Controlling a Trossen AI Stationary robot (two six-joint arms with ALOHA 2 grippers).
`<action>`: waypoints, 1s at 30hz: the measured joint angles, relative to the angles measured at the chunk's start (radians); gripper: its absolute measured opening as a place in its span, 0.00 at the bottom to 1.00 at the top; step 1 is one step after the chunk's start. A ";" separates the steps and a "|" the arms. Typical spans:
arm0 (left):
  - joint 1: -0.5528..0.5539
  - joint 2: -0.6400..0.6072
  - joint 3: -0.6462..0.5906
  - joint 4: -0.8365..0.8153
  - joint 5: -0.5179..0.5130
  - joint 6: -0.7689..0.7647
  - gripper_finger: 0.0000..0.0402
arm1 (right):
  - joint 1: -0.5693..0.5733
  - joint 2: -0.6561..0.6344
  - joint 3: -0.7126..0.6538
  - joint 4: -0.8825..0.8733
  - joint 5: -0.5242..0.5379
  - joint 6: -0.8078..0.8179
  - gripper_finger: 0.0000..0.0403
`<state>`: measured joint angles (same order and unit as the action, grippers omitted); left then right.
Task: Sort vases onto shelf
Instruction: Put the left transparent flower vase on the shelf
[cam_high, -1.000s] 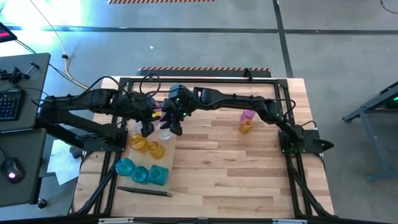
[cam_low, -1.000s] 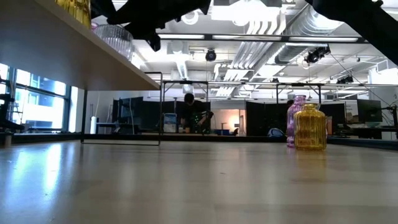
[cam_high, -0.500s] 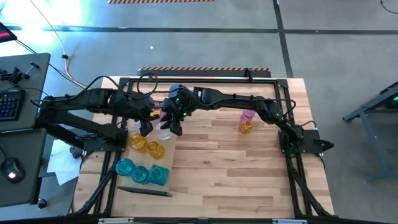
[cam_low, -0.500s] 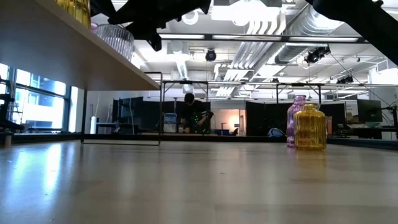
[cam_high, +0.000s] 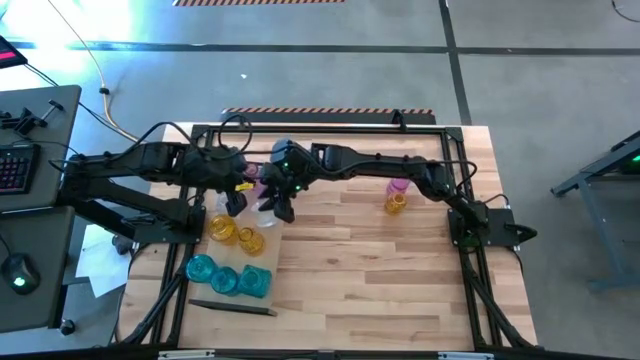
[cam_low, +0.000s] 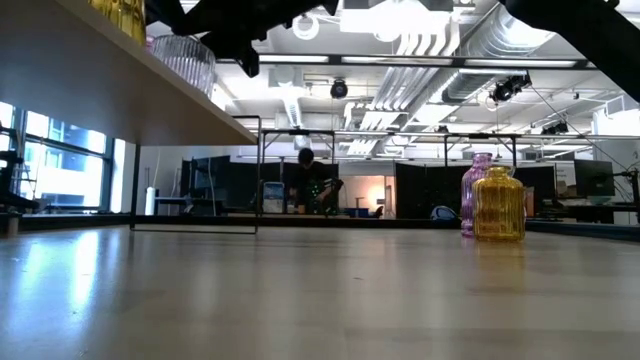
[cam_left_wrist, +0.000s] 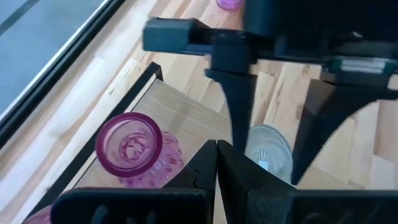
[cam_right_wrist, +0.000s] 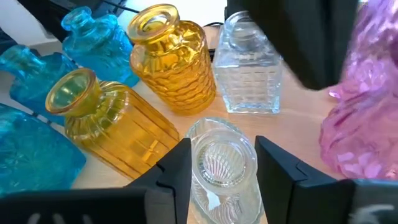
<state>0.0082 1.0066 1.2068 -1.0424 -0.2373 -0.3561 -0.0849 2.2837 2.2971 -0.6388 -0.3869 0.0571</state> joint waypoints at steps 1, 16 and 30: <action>0.000 -0.003 0.000 0.000 -0.005 0.000 0.01 | 0.003 0.000 0.000 0.001 0.015 -0.010 0.29; 0.000 -0.029 0.000 -0.001 -0.013 -0.035 0.01 | 0.032 -0.002 0.001 0.004 0.178 -0.108 0.29; 0.000 -0.032 0.000 0.000 -0.013 -0.036 0.01 | 0.035 0.001 0.000 0.015 0.169 -0.107 0.40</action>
<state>0.0082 0.9749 1.2072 -1.0426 -0.2499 -0.3918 -0.0494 2.2842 2.2971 -0.6239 -0.2180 -0.0502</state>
